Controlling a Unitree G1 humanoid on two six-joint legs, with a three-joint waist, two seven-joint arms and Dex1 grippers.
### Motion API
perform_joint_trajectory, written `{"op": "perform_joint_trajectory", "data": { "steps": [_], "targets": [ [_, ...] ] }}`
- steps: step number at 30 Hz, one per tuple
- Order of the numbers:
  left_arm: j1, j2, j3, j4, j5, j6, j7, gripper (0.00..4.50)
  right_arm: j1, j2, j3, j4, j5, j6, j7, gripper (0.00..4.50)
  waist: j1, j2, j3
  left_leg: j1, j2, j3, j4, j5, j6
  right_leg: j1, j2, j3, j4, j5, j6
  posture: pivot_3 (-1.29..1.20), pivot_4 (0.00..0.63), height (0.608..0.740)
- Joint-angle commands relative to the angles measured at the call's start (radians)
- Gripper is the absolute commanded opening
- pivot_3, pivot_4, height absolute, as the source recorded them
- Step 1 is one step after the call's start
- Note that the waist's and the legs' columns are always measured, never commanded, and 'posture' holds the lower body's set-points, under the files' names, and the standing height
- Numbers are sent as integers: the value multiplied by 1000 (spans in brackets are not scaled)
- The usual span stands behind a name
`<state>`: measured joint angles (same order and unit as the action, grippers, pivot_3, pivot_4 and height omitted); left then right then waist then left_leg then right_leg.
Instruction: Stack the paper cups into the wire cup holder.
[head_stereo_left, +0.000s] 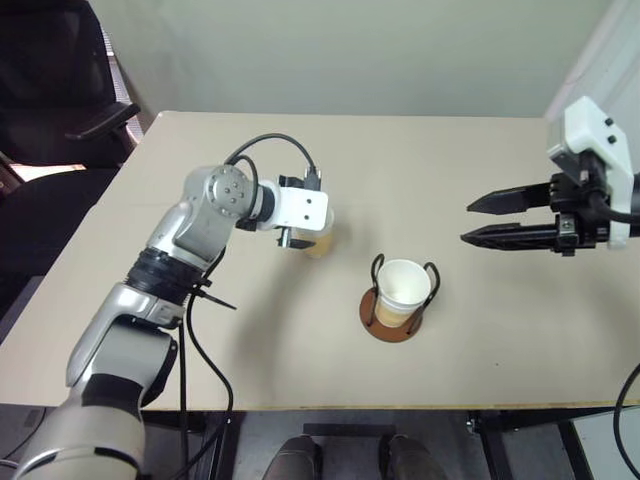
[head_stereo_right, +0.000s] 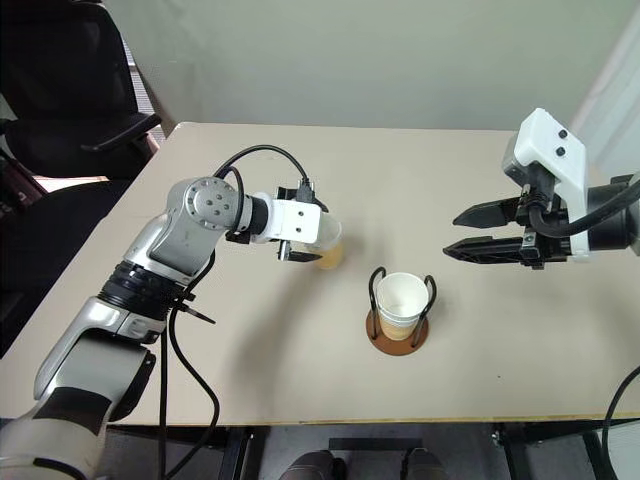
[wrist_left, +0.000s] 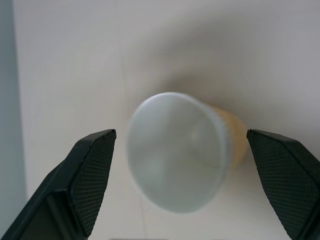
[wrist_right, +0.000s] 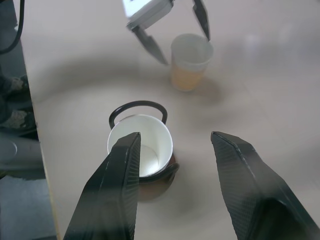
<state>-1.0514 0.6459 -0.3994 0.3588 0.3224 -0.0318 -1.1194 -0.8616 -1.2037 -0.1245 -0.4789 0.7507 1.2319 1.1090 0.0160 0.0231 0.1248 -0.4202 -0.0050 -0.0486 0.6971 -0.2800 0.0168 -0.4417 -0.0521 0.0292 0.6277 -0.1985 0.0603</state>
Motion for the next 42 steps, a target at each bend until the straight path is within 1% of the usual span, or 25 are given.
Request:
{"op": "perform_joint_trajectory", "data": {
  "steps": [1,6,9,13,14,16,20,32,35,39,42],
  "targets": [
    [-26,-11,-5,25,30,-28,27,4500,-9,-31,-29,-1,21,-8,-10,2262,0,0,0,0,0,0,0,0,0,0,0,0,0,0,0,0,150,740],
    [-25,-29,-26,88,57,-68,32,4500,-7,-39,-25,2,33,-14,-24,2262,0,0,0,0,0,0,1,0,0,0,0,0,1,0,0,0,150,740],
    [-37,-45,-47,159,77,-134,51,3950,-2,-40,-28,0,41,-16,-36,2291,1,0,0,0,0,0,1,0,0,0,0,0,1,0,0,0,150,740],
    [-66,-64,-52,212,69,-203,38,2591,8,-39,-38,-7,56,-14,-52,2291,3,0,0,0,0,0,1,0,0,0,0,0,1,0,1,0,150,740],
    [-74,-67,-46,212,60,-206,27,2161,11,-39,-41,-8,59,-13,-57,2291,4,0,0,0,0,0,1,0,0,0,0,0,1,0,1,0,150,740],
    [-88,-66,-41,215,45,-214,1,1533,20,-41,-48,-9,66,-13,-64,2291,6,0,0,0,0,0,1,0,0,0,0,0,1,0,1,0,150,740],
    [-97,-56,-34,211,6,-210,-72,73,35,-35,-59,-11,79,-16,-80,2291,6,0,0,0,0,0,1,0,0,0,0,0,1,0,1,0,150,740],
    [-70,17,8,148,-147,-189,-296,32,99,12,-96,-11,91,-125,-102,2291,8,0,0,0,0,0,2,0,0,0,0,0,1,1,1,0,150,740],
    [-101,9,47,102,-249,-120,-381,32,130,-19,-118,-6,114,-126,-62,2291,9,0,0,-1,0,0,2,0,1,0,0,0,1,1,1,0,150,740],
    [-173,-21,88,57,-369,-15,-477,32,217,-79,-195,-18,167,-92,-10,2291,16,0,0,-3,0,0,2,0,1,-1,0,0,0,1,1,0,150,740],
    [-224,-24,69,35,-428,22,-495,32,299,-102,-265,-44,176,-95,3,2291,16,0,0,-3,-1,0,2,-1,1,0,0,0,-1,1,2,0,150,740]
  ]
}}
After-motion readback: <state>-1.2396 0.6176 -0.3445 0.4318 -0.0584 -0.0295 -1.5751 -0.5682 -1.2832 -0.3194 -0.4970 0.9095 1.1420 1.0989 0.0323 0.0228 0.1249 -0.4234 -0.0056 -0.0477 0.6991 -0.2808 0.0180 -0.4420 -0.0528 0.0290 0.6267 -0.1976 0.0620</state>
